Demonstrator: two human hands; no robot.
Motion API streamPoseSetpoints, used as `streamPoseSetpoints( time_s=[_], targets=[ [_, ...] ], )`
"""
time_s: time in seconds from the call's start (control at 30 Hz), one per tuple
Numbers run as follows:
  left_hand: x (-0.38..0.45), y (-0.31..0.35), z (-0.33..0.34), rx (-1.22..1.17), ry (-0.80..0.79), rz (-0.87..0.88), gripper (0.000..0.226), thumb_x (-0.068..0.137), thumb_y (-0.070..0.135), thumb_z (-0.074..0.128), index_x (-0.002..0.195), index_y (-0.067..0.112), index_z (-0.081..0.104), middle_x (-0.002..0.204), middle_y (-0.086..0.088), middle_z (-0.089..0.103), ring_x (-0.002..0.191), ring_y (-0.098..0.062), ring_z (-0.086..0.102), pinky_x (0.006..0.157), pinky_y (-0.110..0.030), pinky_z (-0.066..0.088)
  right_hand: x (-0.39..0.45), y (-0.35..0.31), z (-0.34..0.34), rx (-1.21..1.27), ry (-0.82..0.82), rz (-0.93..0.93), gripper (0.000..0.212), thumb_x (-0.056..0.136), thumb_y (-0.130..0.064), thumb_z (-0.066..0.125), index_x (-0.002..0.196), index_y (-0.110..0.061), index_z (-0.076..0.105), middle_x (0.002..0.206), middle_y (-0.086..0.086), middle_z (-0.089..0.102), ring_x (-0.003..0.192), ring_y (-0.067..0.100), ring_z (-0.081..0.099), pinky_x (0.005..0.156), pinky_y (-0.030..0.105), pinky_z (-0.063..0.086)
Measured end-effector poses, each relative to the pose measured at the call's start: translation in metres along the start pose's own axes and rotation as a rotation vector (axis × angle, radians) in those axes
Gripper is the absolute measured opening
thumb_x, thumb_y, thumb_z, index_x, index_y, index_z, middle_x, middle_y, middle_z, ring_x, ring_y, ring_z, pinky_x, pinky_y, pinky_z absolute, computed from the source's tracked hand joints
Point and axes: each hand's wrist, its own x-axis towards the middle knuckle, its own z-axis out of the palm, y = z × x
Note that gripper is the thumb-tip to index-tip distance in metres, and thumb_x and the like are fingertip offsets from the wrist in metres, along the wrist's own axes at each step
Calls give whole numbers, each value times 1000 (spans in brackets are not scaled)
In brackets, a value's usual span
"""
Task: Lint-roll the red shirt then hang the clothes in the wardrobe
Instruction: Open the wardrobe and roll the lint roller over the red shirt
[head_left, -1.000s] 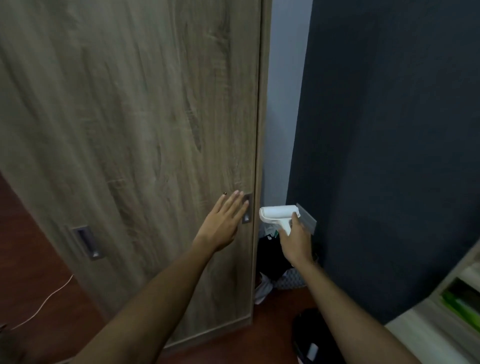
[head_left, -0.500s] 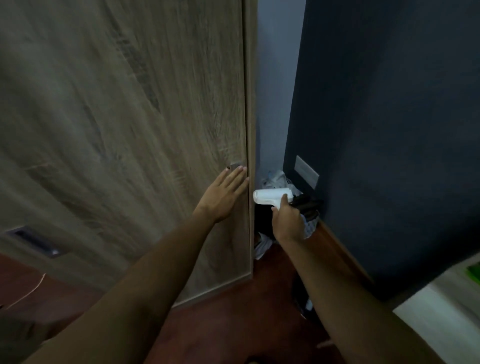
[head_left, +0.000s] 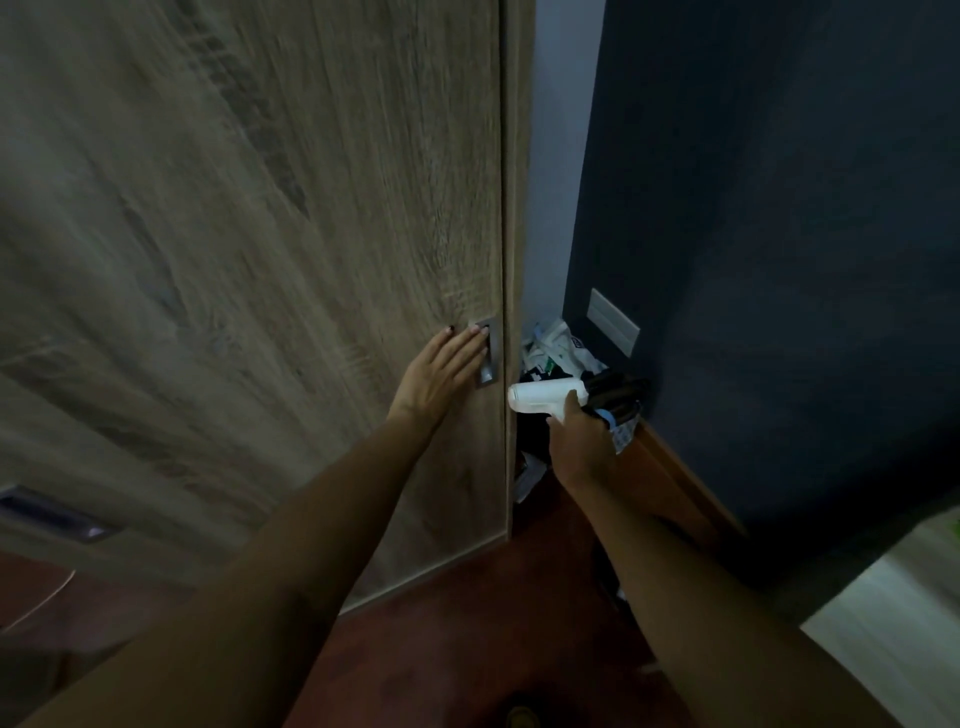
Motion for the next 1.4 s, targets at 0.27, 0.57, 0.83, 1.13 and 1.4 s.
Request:
streamPoseSetpoints(
  time_s=[0.27,0.57,0.83,1.13,1.4],
  targets=[
    [-8,-7,5,14,-32,18,81,94,35,44,149,15,-11,159,-7,-14,146,-25,-14,117,-44,-7,-10,-7,1,-17,6,-12,58,99,-25,48,148,-5,26,126,21,60,116,33,58,90,43,51],
    [-55,-25,26,-18,-60,-17,84,93,33,49,149,15,-10,159,-9,-15,146,-26,-15,116,-45,-9,-41,-36,20,-64,9,-88,60,99,-30,45,150,-6,23,121,19,64,109,29,64,83,38,53],
    [-121,-50,53,-81,-116,-86,83,92,31,48,150,15,-9,158,-10,-16,145,-28,-16,111,-49,-13,-60,-80,43,44,95,-145,59,97,-32,50,147,-7,31,125,18,61,106,29,65,80,40,57],
    [-196,-73,85,-159,-182,-201,78,94,27,43,150,14,-9,159,-8,-14,146,-27,-15,110,-48,-15,-75,-131,61,75,21,-229,59,99,-29,47,149,-6,27,124,19,58,107,32,61,81,41,50],
    [-260,-95,112,-168,-294,-312,80,94,27,44,150,15,-11,158,-7,-18,146,-25,-16,113,-46,-12,-96,-184,83,119,7,-355,59,98,-27,49,148,-4,29,126,21,57,112,34,59,87,40,49]
  ],
)
